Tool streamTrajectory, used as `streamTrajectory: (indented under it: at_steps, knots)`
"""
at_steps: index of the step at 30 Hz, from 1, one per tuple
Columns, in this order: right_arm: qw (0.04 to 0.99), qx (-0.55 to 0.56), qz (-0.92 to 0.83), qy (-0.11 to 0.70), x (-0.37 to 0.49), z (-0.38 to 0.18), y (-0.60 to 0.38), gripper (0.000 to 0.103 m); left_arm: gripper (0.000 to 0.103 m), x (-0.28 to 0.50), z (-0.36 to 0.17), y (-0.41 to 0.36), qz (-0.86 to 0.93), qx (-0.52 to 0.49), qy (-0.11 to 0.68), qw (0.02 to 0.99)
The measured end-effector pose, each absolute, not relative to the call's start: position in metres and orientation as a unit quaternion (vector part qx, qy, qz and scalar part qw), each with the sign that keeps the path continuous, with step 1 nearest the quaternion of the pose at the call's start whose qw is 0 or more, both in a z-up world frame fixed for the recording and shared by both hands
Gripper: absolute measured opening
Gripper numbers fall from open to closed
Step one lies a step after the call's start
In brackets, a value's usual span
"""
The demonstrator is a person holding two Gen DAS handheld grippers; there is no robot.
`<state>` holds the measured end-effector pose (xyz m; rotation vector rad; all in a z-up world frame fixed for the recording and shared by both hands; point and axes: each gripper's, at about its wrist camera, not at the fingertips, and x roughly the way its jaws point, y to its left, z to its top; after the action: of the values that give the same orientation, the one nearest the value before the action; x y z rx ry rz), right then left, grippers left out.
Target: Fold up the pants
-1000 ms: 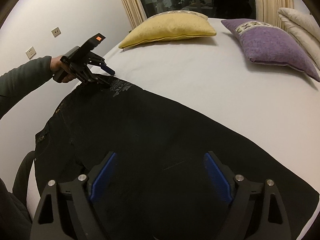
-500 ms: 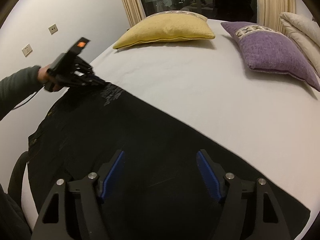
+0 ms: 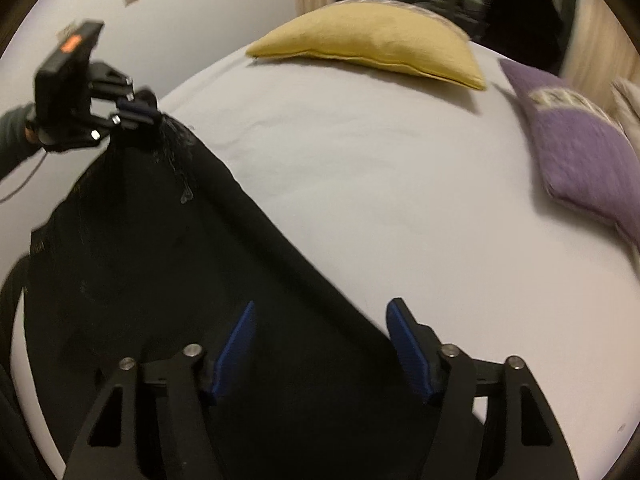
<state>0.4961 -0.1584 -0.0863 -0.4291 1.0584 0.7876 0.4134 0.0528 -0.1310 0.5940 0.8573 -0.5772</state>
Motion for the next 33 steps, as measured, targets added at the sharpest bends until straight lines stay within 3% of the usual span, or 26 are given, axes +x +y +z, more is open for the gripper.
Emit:
streamTrajectory:
  at_steps: [8, 16, 33]
  knots:
    - [0.745, -0.221, 0.383, 0.5, 0.506, -0.096, -0.129, 0.049, 0.007, 0.378, -0.117, 0.062, -0.281, 0.275, 0.396, 0.83]
    - [0.733, -0.25, 0.382, 0.504, 0.498, -0.097, -0.112, 0.01, 0.007, 0.366, -0.114, 0.06, -0.286, 0.273, 0.397, 0.828]
    - [0.785, -0.174, 0.362, 0.472, 0.386, -0.048, -0.142, 0.005, 0.007, 0.261, -0.07, 0.051, -0.332, 0.234, 0.388, 0.828]
